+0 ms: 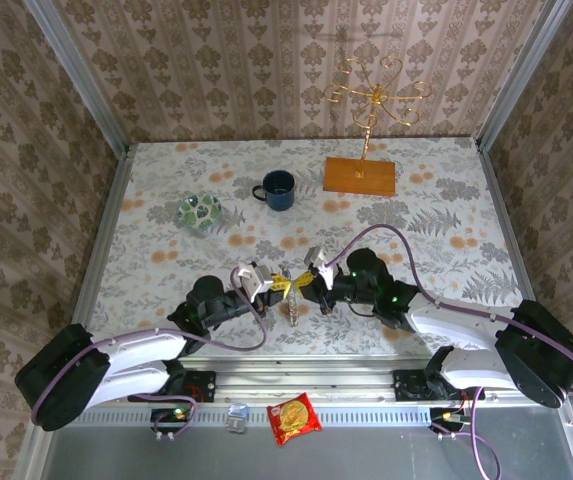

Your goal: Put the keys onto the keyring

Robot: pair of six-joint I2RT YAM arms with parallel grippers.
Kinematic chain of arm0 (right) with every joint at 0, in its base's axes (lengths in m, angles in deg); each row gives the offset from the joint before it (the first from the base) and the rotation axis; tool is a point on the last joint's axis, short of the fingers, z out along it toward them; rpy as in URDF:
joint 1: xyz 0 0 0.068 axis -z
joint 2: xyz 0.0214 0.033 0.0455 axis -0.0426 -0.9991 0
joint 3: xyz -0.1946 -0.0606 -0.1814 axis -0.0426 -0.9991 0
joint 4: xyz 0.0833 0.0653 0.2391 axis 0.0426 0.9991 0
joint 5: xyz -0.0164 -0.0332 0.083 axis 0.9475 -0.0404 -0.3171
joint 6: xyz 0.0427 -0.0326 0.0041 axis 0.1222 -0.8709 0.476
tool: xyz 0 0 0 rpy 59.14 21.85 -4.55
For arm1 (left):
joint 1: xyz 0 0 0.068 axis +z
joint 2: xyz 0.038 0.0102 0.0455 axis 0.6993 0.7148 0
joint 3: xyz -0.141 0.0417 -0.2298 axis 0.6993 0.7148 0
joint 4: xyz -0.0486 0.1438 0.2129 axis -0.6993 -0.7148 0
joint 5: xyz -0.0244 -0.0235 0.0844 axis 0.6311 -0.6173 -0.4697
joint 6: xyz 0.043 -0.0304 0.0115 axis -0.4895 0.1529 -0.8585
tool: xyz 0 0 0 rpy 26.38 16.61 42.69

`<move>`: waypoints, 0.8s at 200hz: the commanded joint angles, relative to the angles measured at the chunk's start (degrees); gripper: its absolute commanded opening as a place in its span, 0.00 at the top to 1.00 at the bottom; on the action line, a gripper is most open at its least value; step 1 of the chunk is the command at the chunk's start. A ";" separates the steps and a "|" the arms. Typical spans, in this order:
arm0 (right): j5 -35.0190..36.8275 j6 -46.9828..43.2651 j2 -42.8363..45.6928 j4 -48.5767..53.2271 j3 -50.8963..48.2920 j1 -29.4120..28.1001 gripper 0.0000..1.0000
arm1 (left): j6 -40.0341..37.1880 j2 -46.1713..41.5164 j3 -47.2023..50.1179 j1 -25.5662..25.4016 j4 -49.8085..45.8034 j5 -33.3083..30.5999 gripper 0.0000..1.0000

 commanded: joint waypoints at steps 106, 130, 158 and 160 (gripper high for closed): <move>7.66 -12.30 2.62 3.77 2.11 -7.26 1.00 | 0.53 0.55 -2.98 -1.78 -0.18 -5.26 1.00; 9.56 -11.80 3.09 3.07 1.52 -7.20 1.00 | 0.52 0.48 -2.72 -1.92 0.17 -5.33 1.00; 11.55 -9.53 3.64 3.42 0.46 -5.79 1.00 | 0.57 -0.10 -2.22 -1.96 0.59 -4.95 1.00; 11.42 -9.32 3.73 3.33 0.29 -5.61 1.00 | 0.67 -0.13 -2.18 -1.93 0.65 -4.92 1.00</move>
